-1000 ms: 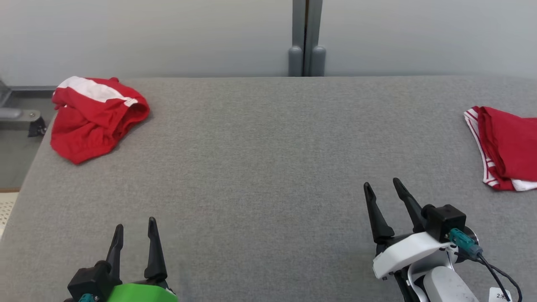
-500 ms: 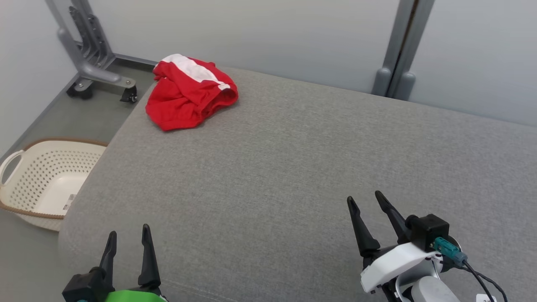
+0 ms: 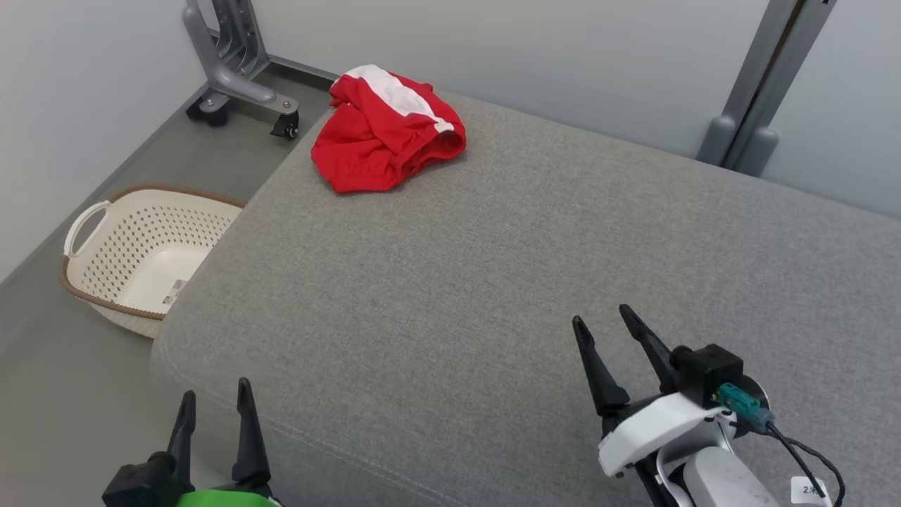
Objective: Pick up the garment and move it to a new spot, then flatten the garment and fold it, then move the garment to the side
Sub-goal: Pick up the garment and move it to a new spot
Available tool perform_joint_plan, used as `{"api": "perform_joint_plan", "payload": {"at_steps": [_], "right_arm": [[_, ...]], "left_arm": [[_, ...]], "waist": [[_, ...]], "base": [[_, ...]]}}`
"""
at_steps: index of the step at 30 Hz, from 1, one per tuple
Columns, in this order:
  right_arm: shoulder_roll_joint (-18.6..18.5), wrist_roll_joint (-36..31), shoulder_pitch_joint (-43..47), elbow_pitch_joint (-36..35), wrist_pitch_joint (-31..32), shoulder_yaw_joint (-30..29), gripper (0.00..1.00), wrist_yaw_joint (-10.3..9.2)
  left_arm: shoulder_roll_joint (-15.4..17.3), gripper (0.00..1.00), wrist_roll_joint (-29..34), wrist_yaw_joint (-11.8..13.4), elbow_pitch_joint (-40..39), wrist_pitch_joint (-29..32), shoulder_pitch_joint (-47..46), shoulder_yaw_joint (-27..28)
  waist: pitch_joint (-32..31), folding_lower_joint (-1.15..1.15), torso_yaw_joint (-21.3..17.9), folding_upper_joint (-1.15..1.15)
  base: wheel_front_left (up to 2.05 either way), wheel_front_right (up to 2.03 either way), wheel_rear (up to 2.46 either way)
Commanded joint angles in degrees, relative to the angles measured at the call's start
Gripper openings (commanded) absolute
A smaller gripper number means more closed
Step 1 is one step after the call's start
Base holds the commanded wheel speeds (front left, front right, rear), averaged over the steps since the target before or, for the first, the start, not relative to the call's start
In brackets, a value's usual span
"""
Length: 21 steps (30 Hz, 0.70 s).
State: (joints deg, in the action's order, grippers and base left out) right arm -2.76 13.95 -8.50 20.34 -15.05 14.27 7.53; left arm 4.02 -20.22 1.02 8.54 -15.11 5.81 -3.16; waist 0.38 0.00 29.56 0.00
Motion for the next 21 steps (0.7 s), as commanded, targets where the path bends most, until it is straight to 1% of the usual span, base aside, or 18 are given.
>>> {"api": "perform_joint_plan", "payload": {"at_steps": [1,7,10,11,15,18,20,21], "right_arm": [[-0.23,-0.88,-0.9,-0.29,-0.07,-0.48,1.0,-0.09],[-0.32,-5.19,-4.13,-3.83,1.96,-2.85,1.0,-0.09],[-0.29,-7.95,-6.08,-6.49,3.2,-4.76,1.0,-0.09],[-0.29,-8.86,-6.52,-7.32,3.49,-5.42,1.0,-0.09],[-0.24,-12.19,-8.4,-11.67,5.37,-7.65,1.0,-0.09],[-0.58,-14.14,-9.37,-15.38,6.82,-9.24,1.0,-0.09],[-0.96,-14.95,-9.78,-17.96,7.74,-10.08,1.0,-0.09],[-1.16,-15.3,-9.78,-18.97,8.14,-10.69,1.0,-0.09]], "left_arm": [[-0.36,1.0,-0.39,-0.09,0.19,0.0,-0.14,-0.24],[-0.52,1.0,-0.9,-0.1,-1.66,-0.02,-4.69,1.28],[1.67,1.0,0.39,-0.47,-2.71,-0.02,-9.82,3.31],[2.65,1.0,0.83,-0.74,-2.62,-0.01,-11.71,3.49],[9.4,1.0,3.29,-1.9,-0.78,2.06,-22.32,4.54],[14.1,1.0,4.86,-3.62,1.29,3.7,-31.16,4.64],[16.65,1.0,5.18,-4.75,3.85,5.27,-36.56,4.25],[17.4,1.0,4.97,-5.25,5.43,6.21,-39.04,3.95]], "waist": [[2.34,0.0,-0.05,0.0],[10.02,0.0,-4.17,0.0],[14.12,0.0,-6.53,0.0],[15.2,0.0,-7.14,0.0],[20.1,0.0,-10.24,0.0],[23.47,0.0,-12.83,0.0],[25.55,0.0,-14.35,0.0],[26.39,0.0,-14.86,0.0]], "base": [[0.0,0.0,0.0],[0.0,0.0,0.0],[0.0,0.0,0.0],[0.0,0.0,0.0],[0.0,0.0,0.0],[0.0,0.0,0.0],[0.0,0.0,0.0],[0.0,0.0,0.0]]}}
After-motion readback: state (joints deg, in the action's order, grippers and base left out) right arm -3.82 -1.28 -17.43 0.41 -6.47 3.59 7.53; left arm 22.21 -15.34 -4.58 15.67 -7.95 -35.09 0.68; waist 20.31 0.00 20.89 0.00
